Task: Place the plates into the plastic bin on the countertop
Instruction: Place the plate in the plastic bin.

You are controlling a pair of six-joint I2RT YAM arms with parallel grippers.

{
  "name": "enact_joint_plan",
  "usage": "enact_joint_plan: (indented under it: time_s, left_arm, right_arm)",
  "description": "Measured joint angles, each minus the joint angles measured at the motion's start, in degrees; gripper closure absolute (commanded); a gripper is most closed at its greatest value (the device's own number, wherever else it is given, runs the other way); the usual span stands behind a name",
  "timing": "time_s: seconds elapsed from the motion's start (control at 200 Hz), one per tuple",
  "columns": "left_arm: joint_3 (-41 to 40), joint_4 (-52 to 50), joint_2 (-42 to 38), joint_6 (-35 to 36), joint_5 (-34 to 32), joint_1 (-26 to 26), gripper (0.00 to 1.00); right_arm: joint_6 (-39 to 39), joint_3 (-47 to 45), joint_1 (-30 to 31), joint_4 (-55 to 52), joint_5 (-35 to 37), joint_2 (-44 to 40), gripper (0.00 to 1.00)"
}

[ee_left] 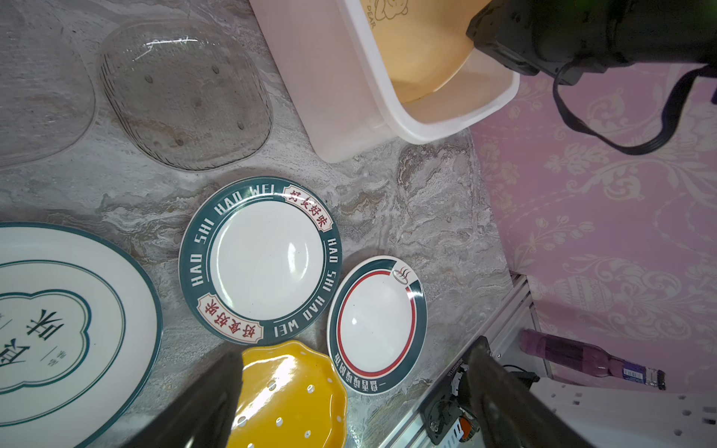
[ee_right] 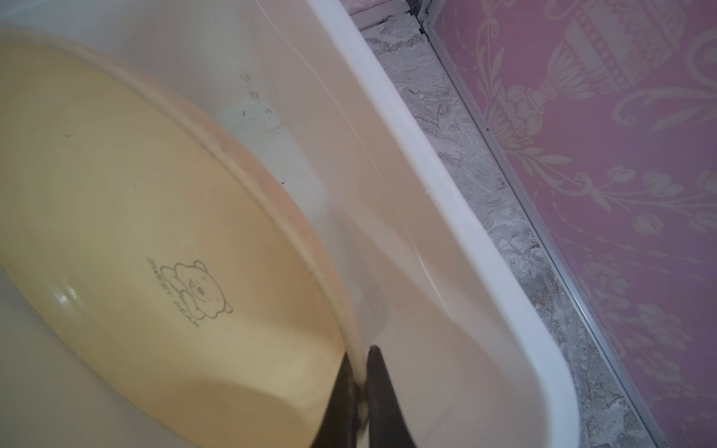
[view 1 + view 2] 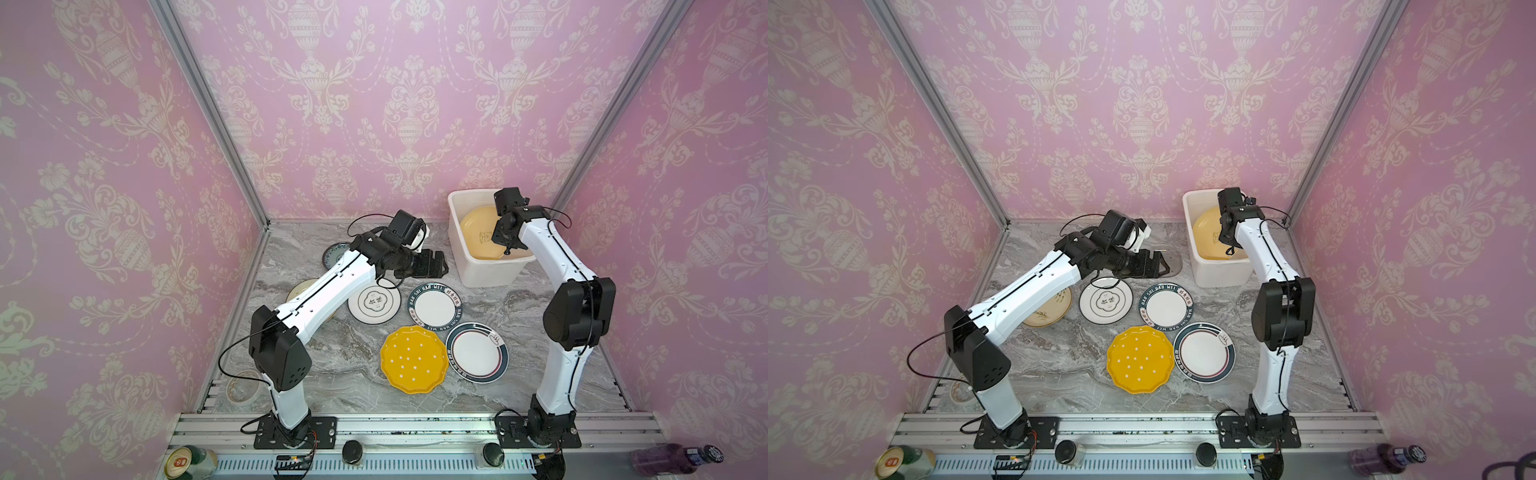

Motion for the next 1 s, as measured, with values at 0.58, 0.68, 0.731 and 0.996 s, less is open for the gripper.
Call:
enact_joint_plan:
  time_s: [0.58, 0.68, 0.731, 0.996]
  left_arm:
    - [-0.5, -1.5, 0.0, 0.5, 0.0, 0.0, 0.07]
    - [-0.5, -1.6, 0.0, 0.6, 0.0, 0.0, 0.07]
    - [-0.5, -1.7, 0.0, 0.6, 0.0, 0.0, 0.07]
    - [-0.5, -1.9, 0.4, 1.3, 0.0, 0.0, 0.07]
  right_arm:
    - [-2.9, -0.4, 0.0, 0.0, 0.0, 5.1, 0.97]
    - [-3.1, -0.7, 0.0, -0.1, 0.0, 5.2, 0.91]
    - [-3.1, -0.7, 0.0, 0.0, 0.0, 5.2, 0.91]
    - [-3.3, -0.7, 0.0, 0.0, 0.2, 5.2, 0.87]
